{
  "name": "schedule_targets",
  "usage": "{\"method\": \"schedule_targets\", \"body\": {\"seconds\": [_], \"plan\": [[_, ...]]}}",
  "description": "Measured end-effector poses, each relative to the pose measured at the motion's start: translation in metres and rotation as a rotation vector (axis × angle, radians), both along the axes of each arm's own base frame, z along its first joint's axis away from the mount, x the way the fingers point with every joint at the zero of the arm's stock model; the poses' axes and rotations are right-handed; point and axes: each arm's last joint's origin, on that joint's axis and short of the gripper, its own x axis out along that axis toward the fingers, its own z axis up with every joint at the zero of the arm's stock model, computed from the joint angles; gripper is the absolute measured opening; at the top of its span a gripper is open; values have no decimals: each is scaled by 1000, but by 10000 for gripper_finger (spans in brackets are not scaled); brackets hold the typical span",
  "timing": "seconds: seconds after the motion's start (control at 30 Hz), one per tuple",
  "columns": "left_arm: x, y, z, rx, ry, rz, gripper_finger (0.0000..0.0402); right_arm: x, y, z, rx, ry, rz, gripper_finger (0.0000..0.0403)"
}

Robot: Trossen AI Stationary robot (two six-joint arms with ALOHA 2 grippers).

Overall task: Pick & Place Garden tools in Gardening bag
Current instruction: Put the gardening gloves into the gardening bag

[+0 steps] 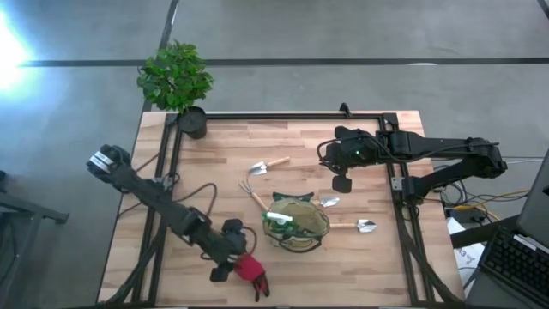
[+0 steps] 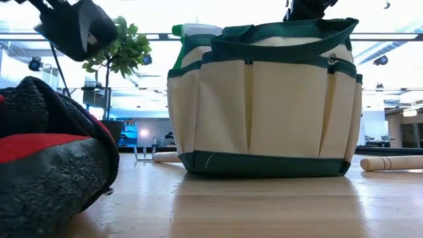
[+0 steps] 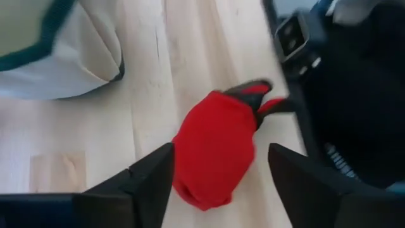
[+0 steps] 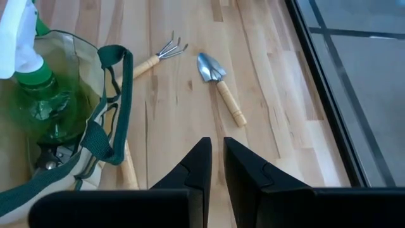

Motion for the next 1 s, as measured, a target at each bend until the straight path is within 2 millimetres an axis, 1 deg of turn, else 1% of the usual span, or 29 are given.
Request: {"method": "schedule_targets", "body": {"seconds": [0.1,0.2,0.5,0.6,0.67,0.73,0.83,0.9,0.93,1.0], "plan": [[5,-4,-13,69,28,-47,273,0,0,0,0,0,0,34],[7,-5,-25,103,75,-57,276,0,0,0,-1,1,1,34],[16,-10,-56,183,135,-125,273,0,0,0,-3,1,4,34],[19,-12,-70,173,182,-144,258,0,0,0,-3,1,3,34],[21,-13,-75,156,209,-151,233,0,0,0,-3,0,3,34],[23,-11,-77,136,230,-147,191,0,0,0,-3,0,3,34],[24,-6,-69,100,239,-126,104,0,0,0,-3,0,3,34],[19,-1,-61,83,265,-125,40,0,0,0,-4,-1,1,34],[14,2,-55,78,279,-116,26,0,0,0,-5,-1,0,34],[5,9,-39,72,291,-77,23,0,0,0,-7,-1,-2,34]]}}
